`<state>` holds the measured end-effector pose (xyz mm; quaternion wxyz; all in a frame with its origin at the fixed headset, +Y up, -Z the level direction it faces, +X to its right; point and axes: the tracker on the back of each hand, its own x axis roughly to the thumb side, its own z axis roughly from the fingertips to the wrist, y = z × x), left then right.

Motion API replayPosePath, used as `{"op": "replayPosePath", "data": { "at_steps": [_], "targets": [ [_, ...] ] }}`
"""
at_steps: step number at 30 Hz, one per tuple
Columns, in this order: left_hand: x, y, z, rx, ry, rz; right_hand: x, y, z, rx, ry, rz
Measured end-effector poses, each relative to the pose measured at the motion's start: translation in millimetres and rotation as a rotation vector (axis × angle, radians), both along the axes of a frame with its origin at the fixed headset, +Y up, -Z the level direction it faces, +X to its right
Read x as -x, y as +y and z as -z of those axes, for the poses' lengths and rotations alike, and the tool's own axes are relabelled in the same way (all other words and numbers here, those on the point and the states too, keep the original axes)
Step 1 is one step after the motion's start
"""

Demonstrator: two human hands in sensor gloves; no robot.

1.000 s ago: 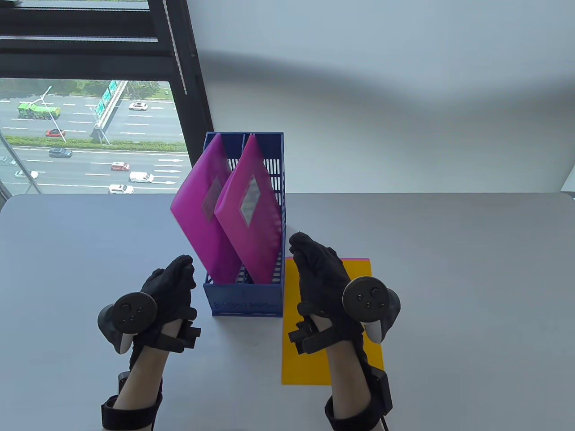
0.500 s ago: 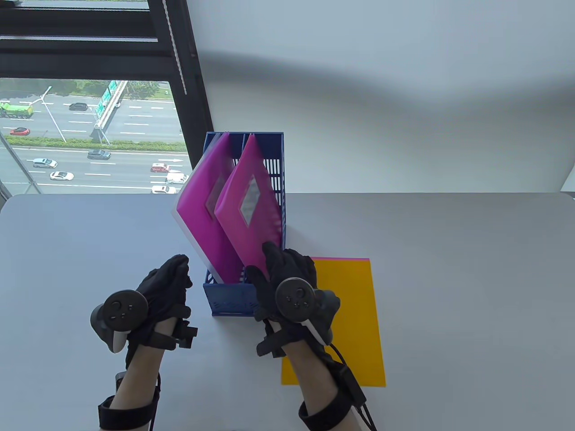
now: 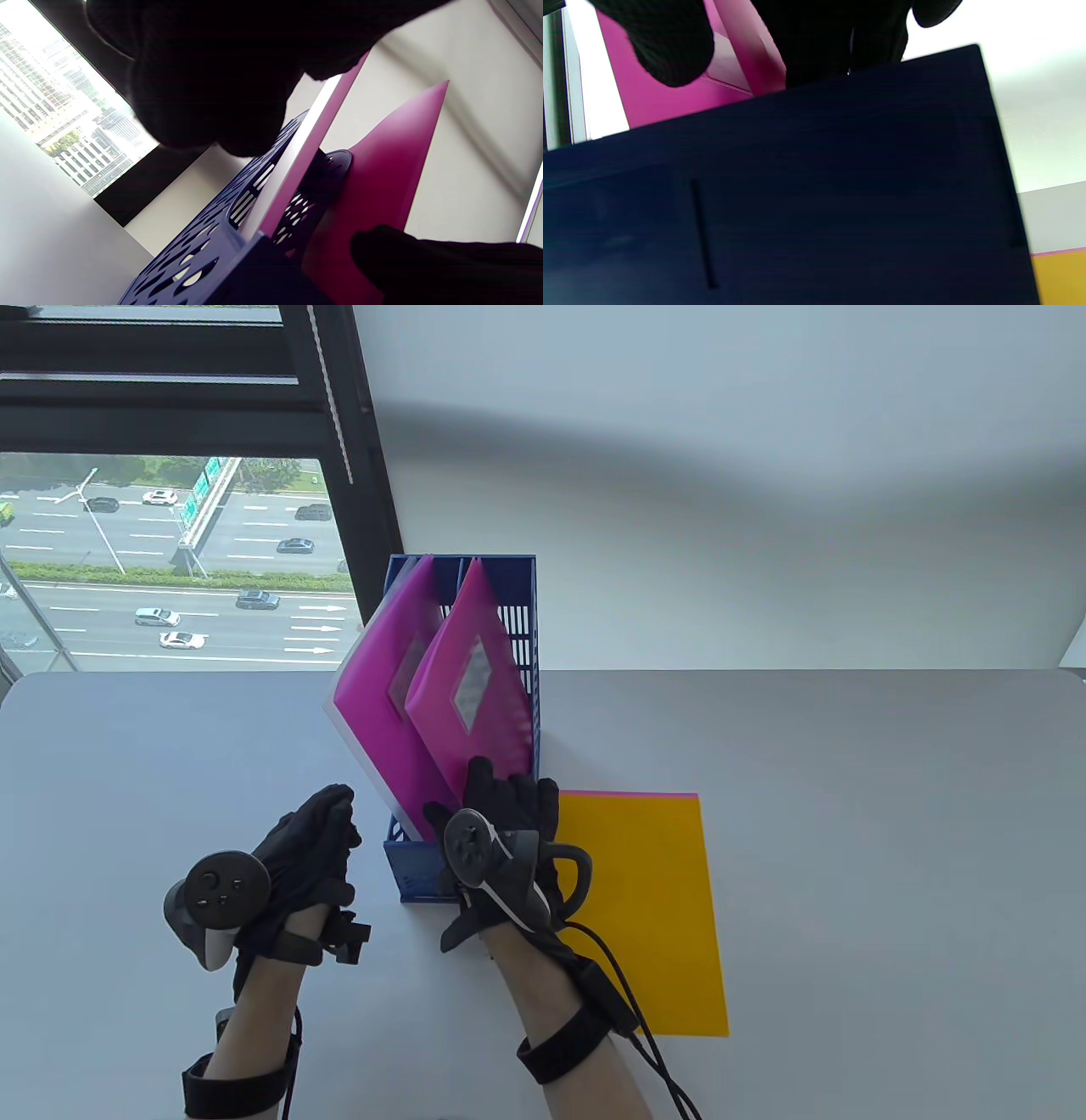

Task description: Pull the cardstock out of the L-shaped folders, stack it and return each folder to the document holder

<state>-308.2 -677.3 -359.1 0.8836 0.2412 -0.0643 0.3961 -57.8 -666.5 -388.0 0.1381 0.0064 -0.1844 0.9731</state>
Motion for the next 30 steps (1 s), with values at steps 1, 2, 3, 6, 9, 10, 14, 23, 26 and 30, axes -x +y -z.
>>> {"op": "replayPosePath", "data": {
  "at_steps": [1, 2, 3, 6, 9, 10, 14, 23, 26, 30],
  "targets": [
    [0, 0, 0, 0.000, -0.001, 0.000, -1, -1, 2, 0.013, -0.003, 0.009],
    [0, 0, 0, 0.001, -0.002, -0.003, -3, -2, 3, 0.024, 0.001, 0.023],
    [0, 0, 0, 0.002, -0.004, -0.006, -5, -3, 4, 0.018, 0.000, 0.027],
    [0, 0, 0, 0.006, -0.010, -0.013, -9, -2, 5, -0.006, -0.003, -0.003],
    [0, 0, 0, 0.006, -0.012, -0.013, -13, 0, 3, -0.048, -0.011, -0.005],
    [0, 0, 0, 0.005, -0.011, -0.013, -14, 0, 2, -0.062, -0.017, -0.012],
    [1, 2, -1, -0.003, -0.012, -0.016, -26, 1, -1, -0.137, -0.022, 0.039],
    [1, 10, -6, -0.057, -0.001, -0.010, -48, 13, -20, -0.282, -0.009, 0.196],
    [0, 16, -10, -0.095, 0.001, -0.008, -53, 19, -28, -0.336, -0.002, 0.235],
    [-5, 28, -17, -0.157, -0.015, 0.008, -60, 33, -39, -0.395, 0.016, 0.292]
  ]
}}
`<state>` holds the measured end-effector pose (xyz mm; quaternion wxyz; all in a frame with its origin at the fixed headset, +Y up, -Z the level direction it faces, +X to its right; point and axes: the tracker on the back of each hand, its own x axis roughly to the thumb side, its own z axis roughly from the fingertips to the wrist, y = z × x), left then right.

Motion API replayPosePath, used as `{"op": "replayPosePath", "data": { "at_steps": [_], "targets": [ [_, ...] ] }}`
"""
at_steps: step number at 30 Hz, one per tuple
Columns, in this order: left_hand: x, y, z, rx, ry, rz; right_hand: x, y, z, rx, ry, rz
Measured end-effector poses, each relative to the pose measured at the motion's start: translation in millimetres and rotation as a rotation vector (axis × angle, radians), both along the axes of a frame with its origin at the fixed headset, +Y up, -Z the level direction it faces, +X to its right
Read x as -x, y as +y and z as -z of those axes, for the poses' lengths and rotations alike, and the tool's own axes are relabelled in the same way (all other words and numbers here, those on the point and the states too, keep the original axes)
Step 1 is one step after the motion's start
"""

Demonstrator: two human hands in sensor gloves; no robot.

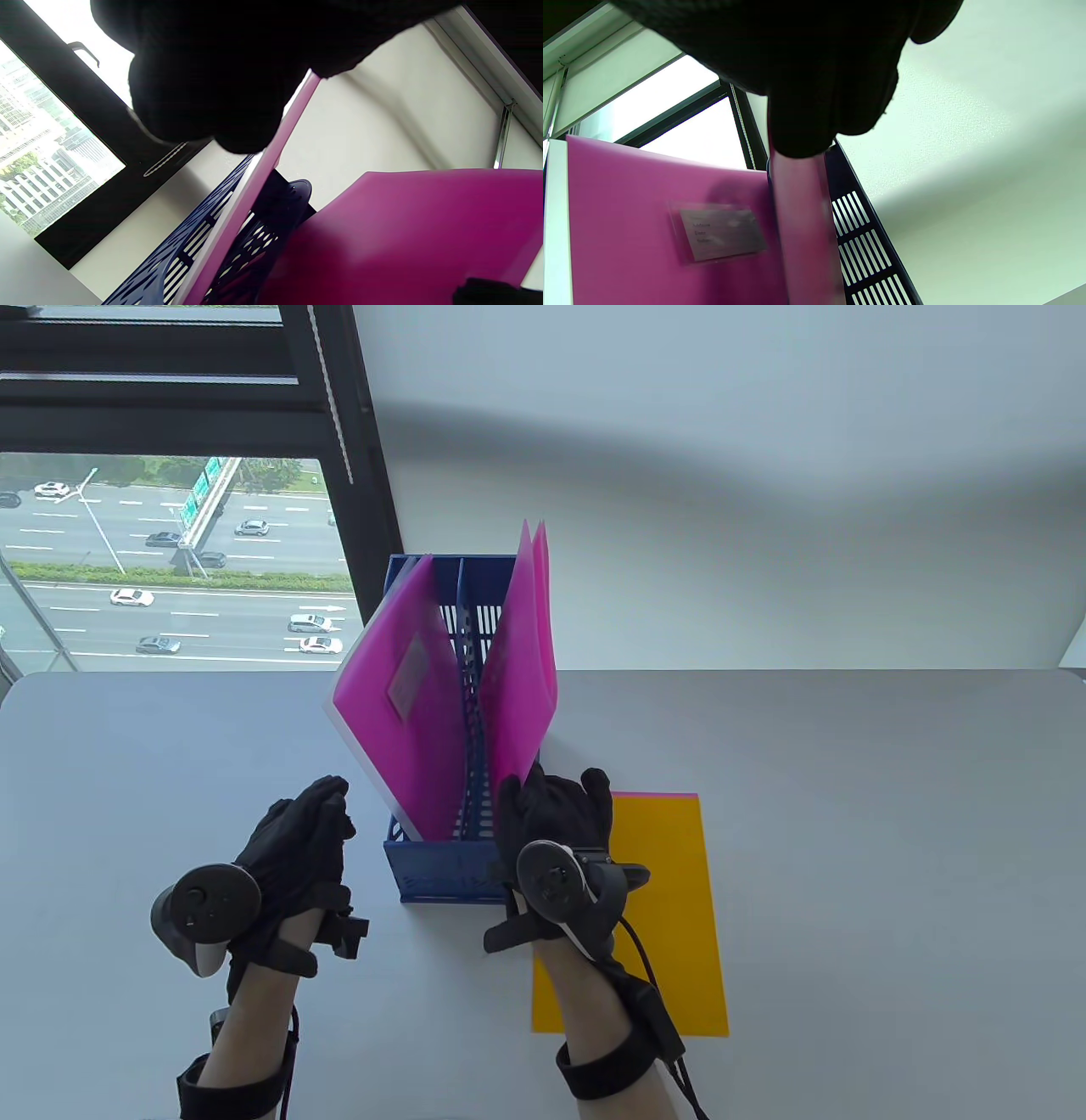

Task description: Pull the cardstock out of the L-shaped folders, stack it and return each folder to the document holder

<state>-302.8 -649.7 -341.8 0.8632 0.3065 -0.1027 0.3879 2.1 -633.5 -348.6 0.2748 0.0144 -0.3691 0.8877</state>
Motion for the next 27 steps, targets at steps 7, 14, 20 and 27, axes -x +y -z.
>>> {"op": "replayPosePath", "data": {
  "at_steps": [7, 14, 20, 27],
  "targets": [
    [-22, 22, -17, -0.102, -0.069, 0.090, -4, 28, -26, -0.117, 0.028, 0.042],
    [-58, 29, -29, -0.132, -0.168, 0.217, -2, 43, -44, -0.171, 0.067, 0.068],
    [-82, 25, -33, -0.125, -0.215, 0.296, 5, 46, -50, -0.137, 0.165, 0.139],
    [-89, 22, -36, -0.152, -0.157, 0.329, 17, 46, -56, -0.038, 0.340, 0.242]
  ]
}}
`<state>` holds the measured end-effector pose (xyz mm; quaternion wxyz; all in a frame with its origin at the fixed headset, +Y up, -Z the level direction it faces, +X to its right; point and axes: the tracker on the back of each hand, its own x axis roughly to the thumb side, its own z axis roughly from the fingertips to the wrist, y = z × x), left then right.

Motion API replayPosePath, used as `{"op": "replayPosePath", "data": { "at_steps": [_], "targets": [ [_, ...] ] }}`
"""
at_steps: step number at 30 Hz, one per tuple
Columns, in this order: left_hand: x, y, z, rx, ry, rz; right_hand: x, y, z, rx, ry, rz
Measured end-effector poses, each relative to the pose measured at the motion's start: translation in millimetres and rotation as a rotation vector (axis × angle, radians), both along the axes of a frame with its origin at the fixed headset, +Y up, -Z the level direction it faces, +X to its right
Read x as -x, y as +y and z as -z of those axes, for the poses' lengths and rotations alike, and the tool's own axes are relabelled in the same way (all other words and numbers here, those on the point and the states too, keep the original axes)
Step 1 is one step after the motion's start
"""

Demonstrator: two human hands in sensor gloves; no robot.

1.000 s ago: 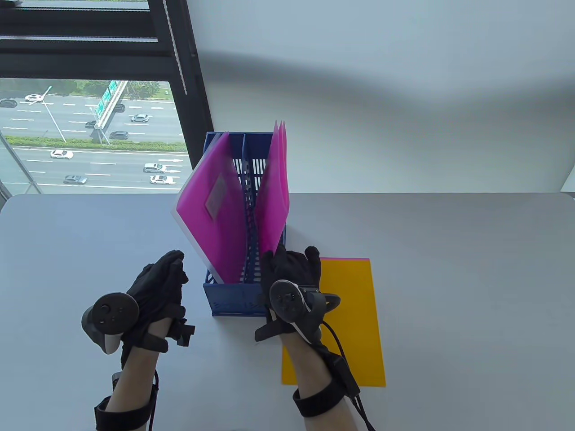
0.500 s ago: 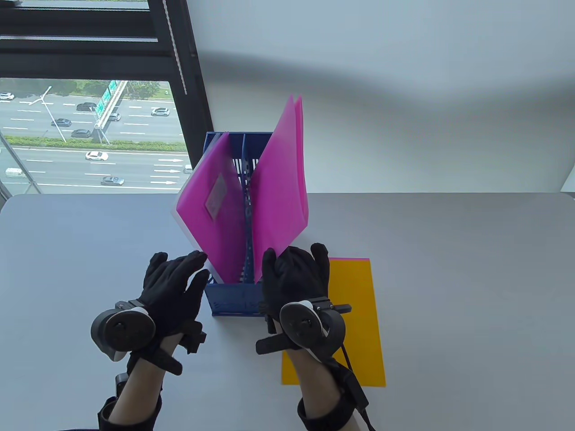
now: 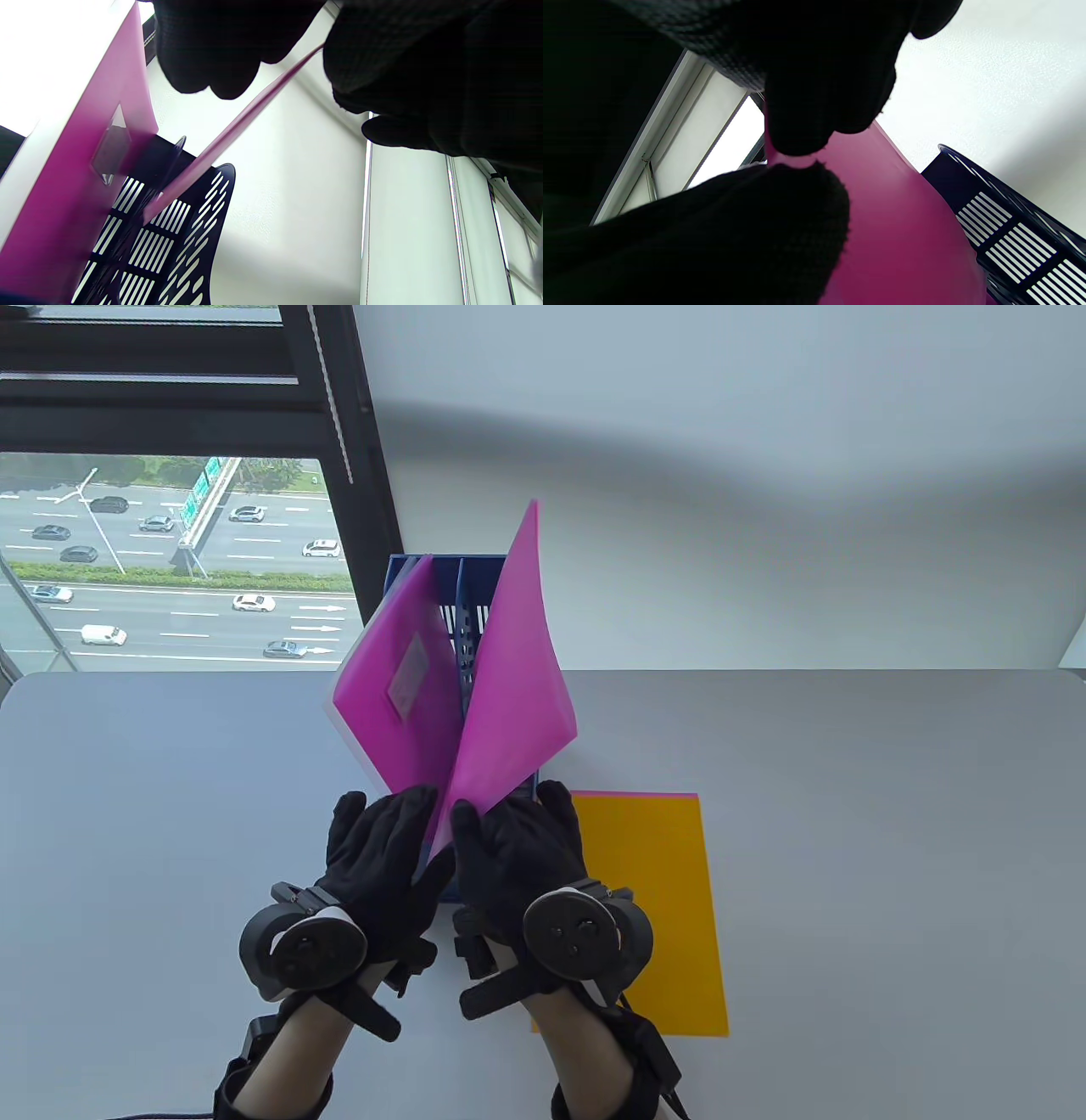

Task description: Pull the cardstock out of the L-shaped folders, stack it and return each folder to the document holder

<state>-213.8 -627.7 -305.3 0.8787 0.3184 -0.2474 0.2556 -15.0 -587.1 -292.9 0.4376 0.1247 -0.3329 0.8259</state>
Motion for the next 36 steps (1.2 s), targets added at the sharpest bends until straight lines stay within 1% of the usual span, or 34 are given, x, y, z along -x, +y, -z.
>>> {"op": "replayPosePath", "data": {
  "at_steps": [4, 7, 8, 10, 12, 16, 18, 22, 26, 28, 30, 32, 34, 36],
  "targets": [
    [-2, 1, -3, -0.038, 0.024, 0.002, 10, -1, -3, 0.001, 0.036, -0.031],
    [4, 3, -6, -0.108, 0.073, -0.065, 10, 0, -1, 0.023, 0.075, -0.045],
    [8, 4, -5, -0.111, 0.091, -0.086, 8, 0, 0, 0.041, 0.102, -0.036],
    [19, 4, -1, -0.071, 0.076, -0.164, 3, 1, 2, 0.075, 0.143, 0.011],
    [29, 3, 4, -0.019, 0.031, -0.258, -7, 3, 4, 0.087, 0.149, 0.056],
    [54, 0, 17, 0.139, -0.100, -0.479, -35, 8, 7, 0.097, 0.096, 0.090],
    [63, -2, 22, 0.191, -0.164, -0.557, -51, 9, 8, 0.087, 0.060, 0.131],
    [78, -4, 32, 0.291, -0.296, -0.647, -85, 13, 7, 0.054, 0.005, 0.225],
    [85, -9, 41, 0.392, -0.440, -0.693, -111, 16, 5, 0.037, 0.007, 0.298],
    [87, -13, 46, 0.442, -0.522, -0.719, -119, 17, 5, 0.034, 0.054, 0.322],
    [89, -16, 50, 0.474, -0.567, -0.731, -123, 17, 5, 0.035, 0.108, 0.343],
    [90, -21, 55, 0.522, -0.640, -0.730, -124, 18, 6, 0.042, 0.205, 0.379],
    [91, -25, 58, 0.557, -0.681, -0.723, -123, 18, 6, 0.047, 0.262, 0.394],
    [91, -29, 61, 0.580, -0.714, -0.722, -122, 18, 7, 0.058, 0.291, 0.401]
  ]
}}
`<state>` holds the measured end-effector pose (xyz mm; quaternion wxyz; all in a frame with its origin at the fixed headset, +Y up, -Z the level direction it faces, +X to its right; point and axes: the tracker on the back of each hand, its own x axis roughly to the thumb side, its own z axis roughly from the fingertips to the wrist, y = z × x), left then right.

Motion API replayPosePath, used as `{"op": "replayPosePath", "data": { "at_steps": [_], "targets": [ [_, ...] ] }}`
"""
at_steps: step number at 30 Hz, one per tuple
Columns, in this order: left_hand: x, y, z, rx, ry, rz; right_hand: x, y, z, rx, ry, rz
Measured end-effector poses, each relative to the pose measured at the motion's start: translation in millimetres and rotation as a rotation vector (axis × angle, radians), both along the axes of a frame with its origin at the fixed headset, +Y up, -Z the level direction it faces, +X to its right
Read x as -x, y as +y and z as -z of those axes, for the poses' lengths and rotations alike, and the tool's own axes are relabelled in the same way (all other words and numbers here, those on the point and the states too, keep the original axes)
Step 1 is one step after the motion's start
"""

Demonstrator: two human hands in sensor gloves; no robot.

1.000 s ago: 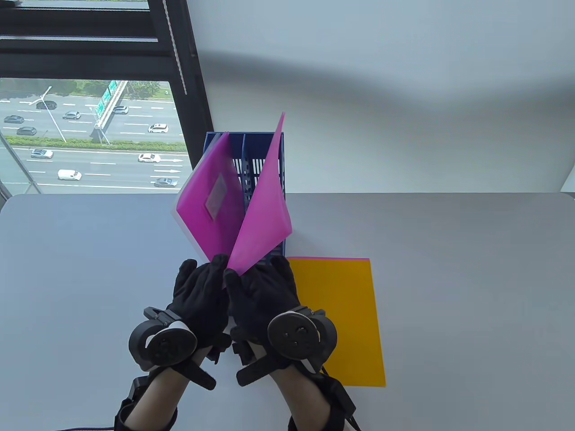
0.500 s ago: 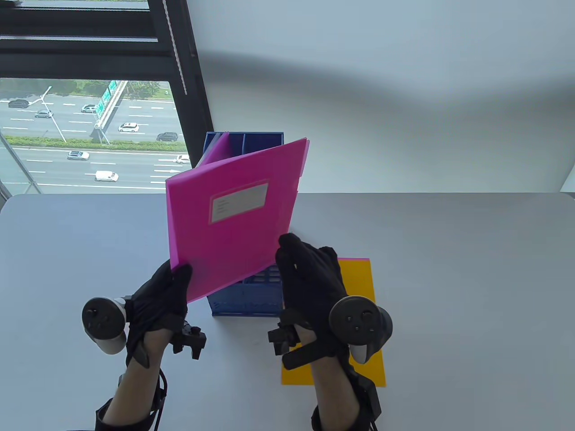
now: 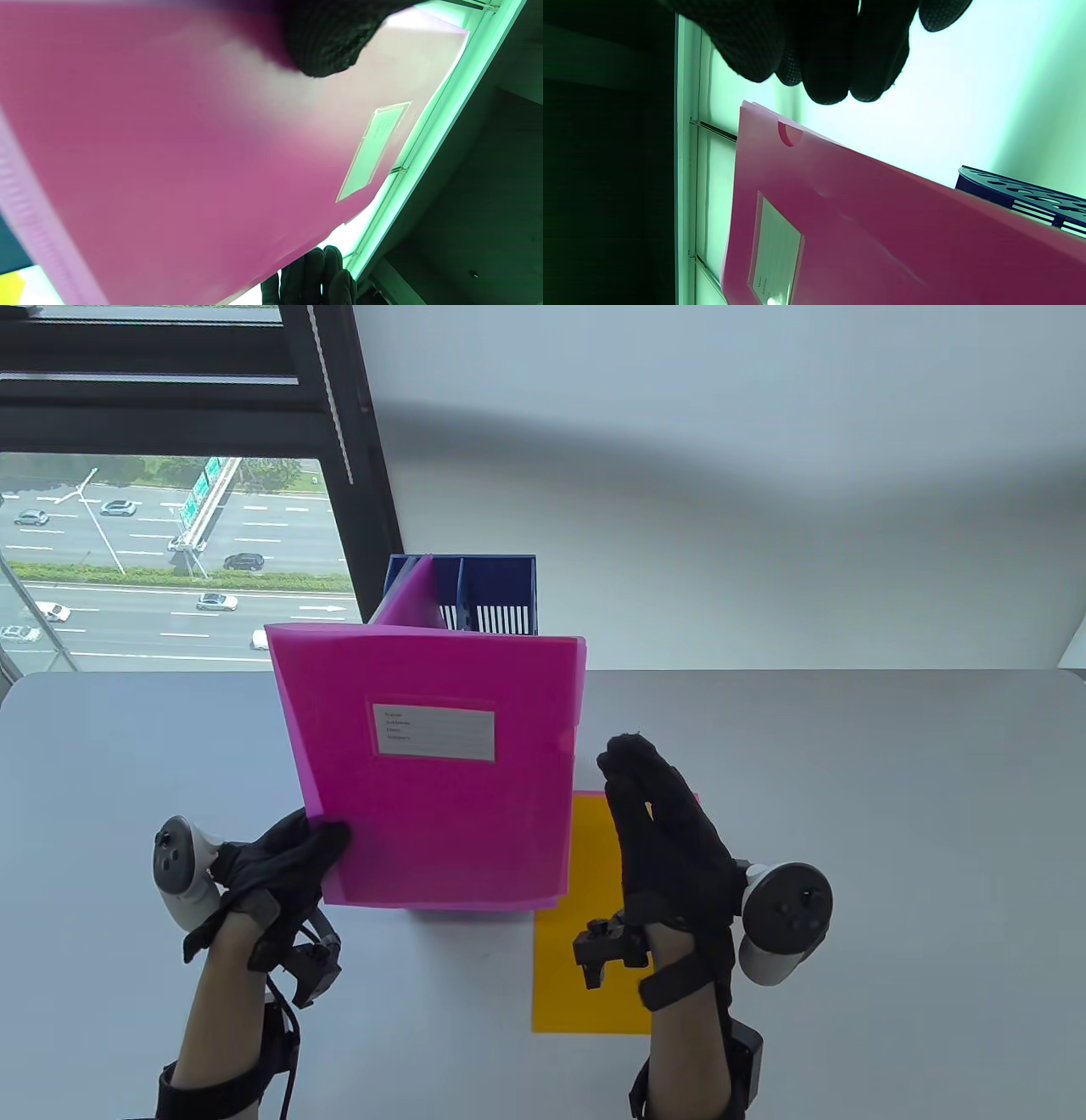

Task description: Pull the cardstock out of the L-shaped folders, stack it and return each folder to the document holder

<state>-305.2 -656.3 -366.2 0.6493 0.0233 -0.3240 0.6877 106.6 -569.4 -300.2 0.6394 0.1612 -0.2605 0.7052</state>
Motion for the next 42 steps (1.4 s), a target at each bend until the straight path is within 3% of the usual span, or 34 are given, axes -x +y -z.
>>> {"op": "replayPosePath", "data": {
  "at_steps": [8, 21, 32, 42],
  "targets": [
    [-4, -14, 8, 0.052, -0.091, -0.043, 11, -4, 8, -0.016, 0.132, -0.027],
    [-9, -17, 10, 0.055, -0.173, -0.036, 14, -6, 11, 0.003, 0.162, -0.046],
    [-6, -17, 11, 0.027, -0.153, 0.018, 18, -12, 18, 0.064, 0.263, -0.009],
    [-3, -17, 12, 0.006, -0.179, 0.069, 18, -23, 31, 0.234, 0.656, 0.140]
  ]
}}
